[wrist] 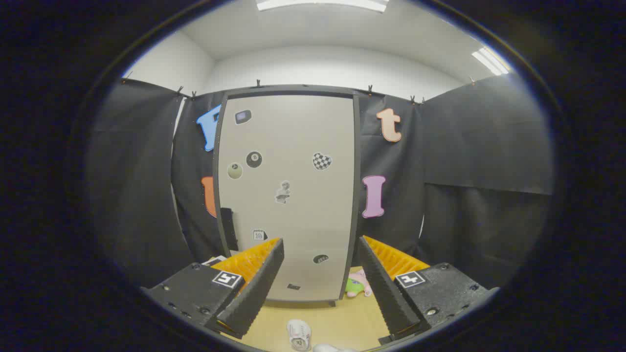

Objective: Open the shoe cabinet door, grab the shoes and put them into the shoe cabinet, then close the shoe cabinet door.

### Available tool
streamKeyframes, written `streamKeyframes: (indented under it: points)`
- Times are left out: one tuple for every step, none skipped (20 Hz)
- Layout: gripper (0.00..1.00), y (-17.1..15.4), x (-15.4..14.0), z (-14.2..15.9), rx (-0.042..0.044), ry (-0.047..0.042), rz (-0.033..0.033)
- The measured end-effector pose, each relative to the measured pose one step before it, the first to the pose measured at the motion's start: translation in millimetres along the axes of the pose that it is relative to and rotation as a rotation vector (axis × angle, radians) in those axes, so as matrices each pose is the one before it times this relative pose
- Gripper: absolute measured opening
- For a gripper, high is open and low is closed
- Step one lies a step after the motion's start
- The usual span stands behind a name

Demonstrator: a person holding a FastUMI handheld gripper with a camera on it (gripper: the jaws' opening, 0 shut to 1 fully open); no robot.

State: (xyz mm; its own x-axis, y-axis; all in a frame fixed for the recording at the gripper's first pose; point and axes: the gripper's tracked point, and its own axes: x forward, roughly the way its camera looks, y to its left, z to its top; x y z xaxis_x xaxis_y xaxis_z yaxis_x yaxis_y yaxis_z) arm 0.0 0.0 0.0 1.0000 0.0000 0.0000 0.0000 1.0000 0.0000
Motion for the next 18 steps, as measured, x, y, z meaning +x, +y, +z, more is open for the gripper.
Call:
streamKeyframes:
  points:
    - [0.99,-0.24,0.29,-1.36,-0.00002,0.00071,-0.00417]
    - [0.99,-1.67,1.28,-1.45,-0.00467,0.00312,-0.00504]
    - [0.99,-0.96,1.72,-0.98,-0.00010,0.00241,-0.00505]
    - [0.99,-0.51,0.80,-0.72,0.00496,0.00312,-0.00332]
    - [0.99,0.94,1.75,-1.00,0.00349,0.00078,0.00178]
    - [0.99,0.26,0.40,0.44,0.00171,0.00104,-0.00310]
    - [0.99,-1.28,1.51,-0.31,-0.00152,-0.00095,-0.00153]
    - [0.99,-0.39,0.95,-0.11,-0.00117,0.00213,-0.00465]
    - [0.99,0.26,-0.10,-1.17,0.00279,0.00166,0.00039]
    - [0.99,1.62,1.06,0.04,0.00356,0.00035,0.00097]
    - [0.99,0.32,0.77,-1.36,0.00175,0.00287,-0.00215]
    - [0.99,0.90,1.34,-1.58,-0.00246,0.00169,-0.00080]
    - [0.99,3.32,1.30,-1.49,-0.00468,0.00471,0.00230]
    - [0.99,5.00,1.89,-1.02,-0.00353,0.00228,0.00712]
    - [0.99,5.98,3.06,-1.43,-0.00539,0.00134,0.00818]
    - [0.99,6.89,3.32,-1.07,-0.00876,0.00388,0.00757]
    - [0.99,7.67,3.97,-1.95,-0.00650,-0.00099,0.01162]
    - [0.99,9.42,5.97,-1.53,-0.00090,-0.00148,0.01520]
